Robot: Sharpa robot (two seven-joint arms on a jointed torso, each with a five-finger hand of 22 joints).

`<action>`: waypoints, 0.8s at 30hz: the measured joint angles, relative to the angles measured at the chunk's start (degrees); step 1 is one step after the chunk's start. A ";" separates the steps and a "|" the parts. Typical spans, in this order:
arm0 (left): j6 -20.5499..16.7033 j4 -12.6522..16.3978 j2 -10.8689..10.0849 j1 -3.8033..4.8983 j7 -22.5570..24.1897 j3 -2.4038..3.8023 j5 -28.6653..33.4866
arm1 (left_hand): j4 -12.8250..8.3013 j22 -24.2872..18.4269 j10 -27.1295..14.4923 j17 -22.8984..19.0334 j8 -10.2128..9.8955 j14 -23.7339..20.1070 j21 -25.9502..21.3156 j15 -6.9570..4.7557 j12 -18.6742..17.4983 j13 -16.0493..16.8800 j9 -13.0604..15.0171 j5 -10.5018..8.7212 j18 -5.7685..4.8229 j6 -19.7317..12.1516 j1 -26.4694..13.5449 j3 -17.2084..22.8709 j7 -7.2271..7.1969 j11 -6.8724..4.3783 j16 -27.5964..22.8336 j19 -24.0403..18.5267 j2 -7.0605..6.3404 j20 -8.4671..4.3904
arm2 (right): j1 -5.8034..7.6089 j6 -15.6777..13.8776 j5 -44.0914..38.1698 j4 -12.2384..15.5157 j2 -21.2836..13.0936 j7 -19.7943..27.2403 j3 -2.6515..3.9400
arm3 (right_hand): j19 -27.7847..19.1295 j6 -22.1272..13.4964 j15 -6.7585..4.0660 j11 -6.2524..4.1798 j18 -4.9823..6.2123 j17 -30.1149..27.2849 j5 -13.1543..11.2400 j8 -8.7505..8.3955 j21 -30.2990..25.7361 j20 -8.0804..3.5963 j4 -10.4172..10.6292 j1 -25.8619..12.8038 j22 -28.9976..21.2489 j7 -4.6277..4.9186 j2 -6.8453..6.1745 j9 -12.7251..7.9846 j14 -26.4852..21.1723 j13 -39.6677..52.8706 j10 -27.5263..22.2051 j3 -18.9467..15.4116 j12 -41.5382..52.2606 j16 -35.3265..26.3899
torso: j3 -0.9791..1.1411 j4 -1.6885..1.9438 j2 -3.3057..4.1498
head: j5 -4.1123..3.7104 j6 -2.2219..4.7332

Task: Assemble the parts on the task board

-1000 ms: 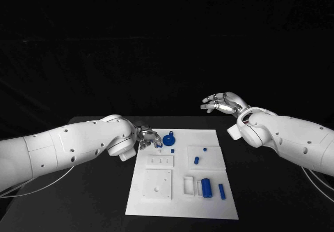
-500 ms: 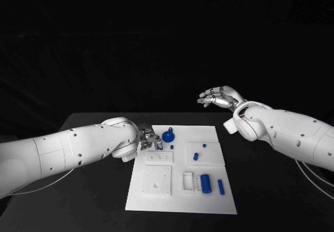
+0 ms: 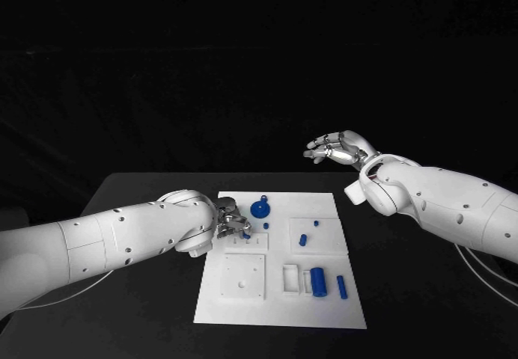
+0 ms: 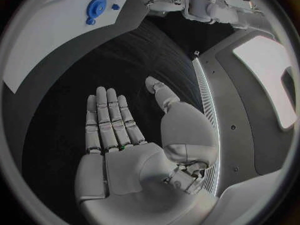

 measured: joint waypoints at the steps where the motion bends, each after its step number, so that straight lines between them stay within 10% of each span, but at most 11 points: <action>1: -0.07 -0.01 0.02 -0.05 0.02 0.00 -0.19 | 0.01 0.00 0.00 -0.01 0.00 0.00 0.00 0.00 0.00 0.00 0.04 -0.01 0.00 0.00 0.00 0.00 0.00 0.00 0.00 0.00 0.00 0.00 | 0.00 0.00 -0.01 0.00 0.00 -0.03 0.00 | 0.00 0.00 0.00 0.00 0.00 -0.03 0.00 0.00 0.00 0.00 0.00 0.00 0.00 0.00 0.00 -0.02 0.00 -0.05 0.00 0.00 0.00 0.00 | 0.00 -0.01 0.00 | -0.01 -0.02; 4: -0.25 -0.01 0.02 -0.21 0.12 0.01 -0.69 | 0.02 0.04 -0.01 -0.15 0.01 0.00 0.00 -0.01 0.00 -0.10 0.09 -0.33 0.00 0.00 0.00 0.01 0.00 0.00 0.00 0.00 -0.01 0.00 | 0.00 0.00 -0.02 0.00 -0.02 -0.12 0.00 | -0.11 0.00 0.00 0.00 0.00 -0.10 0.00 0.00 0.00 0.11 0.00 0.00 0.07 -0.01 0.00 -0.07 0.00 -0.20 0.00 0.00 0.00 0.00 | 0.00 -0.03 0.00 | -0.01 -0.06; 11: -0.34 -0.02 0.02 -0.73 0.38 0.04 -1.58 | 0.49 0.17 -0.01 -0.77 0.01 0.00 0.00 -0.01 0.28 -0.54 10.69 -2.11 0.00 0.09 -0.01 -0.12 -0.07 0.01 0.40 0.00 -0.02 0.00 | 0.00 0.02 -0.14 -0.12 0.04 -0.44 0.00 | -0.21 0.51 0.16 -0.01 0.01 -0.41 0.23 0.23 -0.22 0.20 0.16 0.00 0.16 0.04 0.00 -0.16 -0.16 -0.63 0.42 -0.16 -0.23 0.00 | 0.03 -0.04 0.00 | -0.03 -0.26; 24: -0.21 -0.28 0.34 -1.48 0.65 0.04 -2.86 | 0.59 0.22 0.00 -1.01 0.05 0.38 0.00 -0.40 0.27 -0.68 11.01 -2.45 0.00 0.88 -0.10 -0.22 -0.45 0.00 0.63 -0.01 -0.11 0.00 | 0.01 0.03 -0.21 -0.11 0.05 -0.74 0.00 | -0.20 0.52 0.15 0.00 0.01 -0.65 0.45 0.22 -0.43 0.20 0.16 0.00 0.29 0.04 0.00 -0.29 -0.16 -0.97 0.42 -0.16 -0.44 0.00 | 0.07 -0.06 -0.01 | -0.06 -0.49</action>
